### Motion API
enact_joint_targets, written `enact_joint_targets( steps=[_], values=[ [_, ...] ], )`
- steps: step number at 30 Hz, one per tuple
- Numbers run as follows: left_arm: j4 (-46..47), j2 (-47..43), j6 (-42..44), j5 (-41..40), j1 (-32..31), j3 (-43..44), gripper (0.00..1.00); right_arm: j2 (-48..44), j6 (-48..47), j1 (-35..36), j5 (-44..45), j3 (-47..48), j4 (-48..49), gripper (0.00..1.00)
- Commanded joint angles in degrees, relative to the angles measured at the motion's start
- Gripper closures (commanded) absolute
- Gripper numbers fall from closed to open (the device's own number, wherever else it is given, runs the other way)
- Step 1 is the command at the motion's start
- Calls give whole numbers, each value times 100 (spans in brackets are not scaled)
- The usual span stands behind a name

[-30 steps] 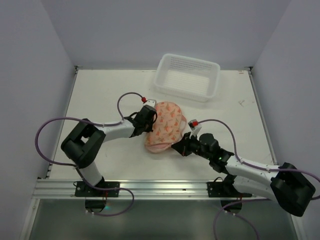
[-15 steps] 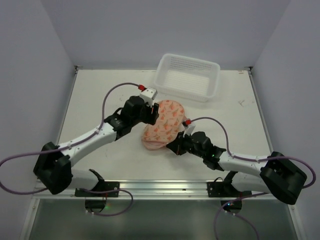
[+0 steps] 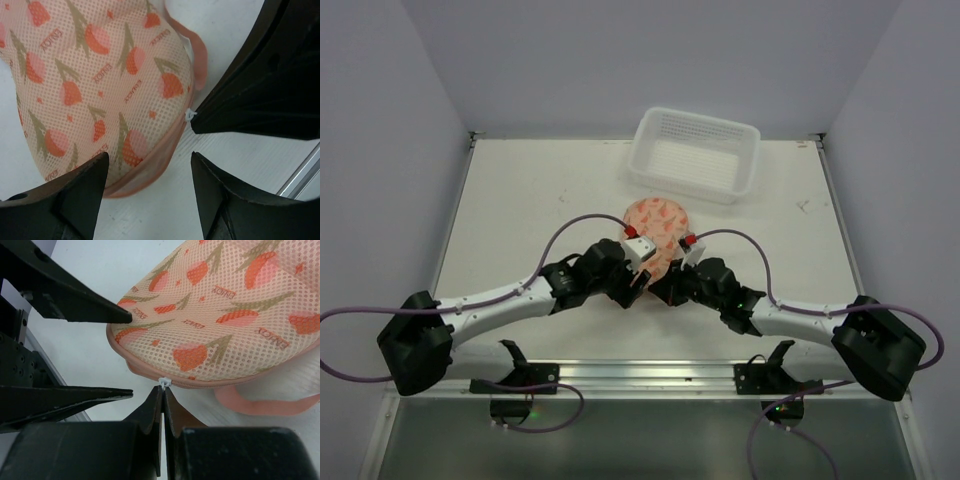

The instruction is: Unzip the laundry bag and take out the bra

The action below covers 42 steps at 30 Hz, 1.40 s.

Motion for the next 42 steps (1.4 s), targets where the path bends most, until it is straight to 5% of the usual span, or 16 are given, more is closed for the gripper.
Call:
enact_joint_targets(
  steps=[1,11,18,25,31,35,42],
  values=[
    [375,-447,464,-103,-82,-239,29,-53,-14,19,159,219,73,100],
    [507,-115,1043,-261,-309,-275,28,8,-14,19,107,219,213,100],
    [989,-70,1405,-1367,-986,-415,27,-97,4,19,36,254,240,100],
    [1368,237,1422,-1597,-1057,-521,31,-177,4,19,-42,149,336,100],
    [1491,554,1431,-1667,-1066,-512,52,-141,12,27,-227,87,556,100],
    [1448,537,1344,-2097,-1066,-503,96,-150,12,27,-175,61,504,100],
    [1254,159,1282,-2186,-1066,-731,100,-63,-181,-253,107,96,275,100]
  ],
)
